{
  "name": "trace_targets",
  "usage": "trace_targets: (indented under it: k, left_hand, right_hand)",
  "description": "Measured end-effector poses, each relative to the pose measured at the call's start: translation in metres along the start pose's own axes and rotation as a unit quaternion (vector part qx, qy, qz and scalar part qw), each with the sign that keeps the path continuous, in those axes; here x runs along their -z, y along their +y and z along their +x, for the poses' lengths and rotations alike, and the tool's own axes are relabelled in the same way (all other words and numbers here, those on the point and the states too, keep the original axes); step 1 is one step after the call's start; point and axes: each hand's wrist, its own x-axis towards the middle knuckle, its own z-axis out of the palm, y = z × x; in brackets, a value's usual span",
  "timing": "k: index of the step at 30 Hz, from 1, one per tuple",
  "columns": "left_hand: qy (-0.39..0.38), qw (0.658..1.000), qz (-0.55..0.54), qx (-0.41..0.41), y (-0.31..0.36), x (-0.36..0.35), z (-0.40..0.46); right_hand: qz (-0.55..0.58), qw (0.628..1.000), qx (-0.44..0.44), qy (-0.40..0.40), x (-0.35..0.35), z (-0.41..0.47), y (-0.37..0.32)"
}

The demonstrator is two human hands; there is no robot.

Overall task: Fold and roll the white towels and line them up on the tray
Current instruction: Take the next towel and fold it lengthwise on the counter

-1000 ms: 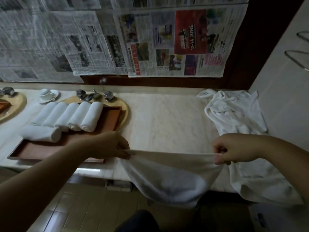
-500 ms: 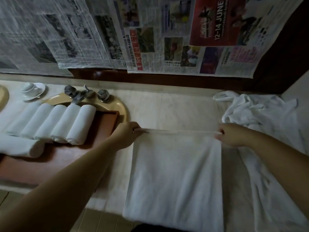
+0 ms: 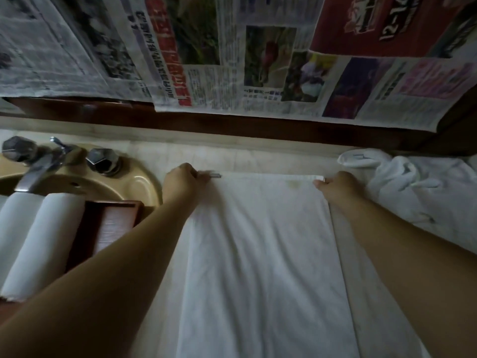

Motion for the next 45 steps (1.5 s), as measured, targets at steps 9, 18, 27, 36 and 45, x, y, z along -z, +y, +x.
trace_targets:
  k: [9,18,27,36,45]
  left_hand:
    - [0.066,0.994,-0.060,0.054,0.020,-0.010,0.015]
    - [-0.165,0.974,-0.033,-0.149,0.066,-0.062,-0.254]
    - [-0.229,0.953,0.158,-0.118,0.104,-0.101,-0.336]
    - [-0.172,0.960,0.192,-0.107,0.114,-0.108,-0.326]
    - [-0.153,0.962,-0.223,0.042,0.084,-0.074,-0.347]
  right_hand:
    - [0.103,0.993,0.024,-0.041,0.014,0.014,0.001]
    - [0.054,0.998,0.033,-0.023,0.009,-0.043,0.016]
    - [0.061,0.998,0.010,-0.033,0.009,-0.060,0.006]
    - [0.413,0.905,-0.070,-0.078,0.021,-0.051,0.008]
    - [0.439,0.897,-0.020,-0.054,0.026,-0.073,-0.025]
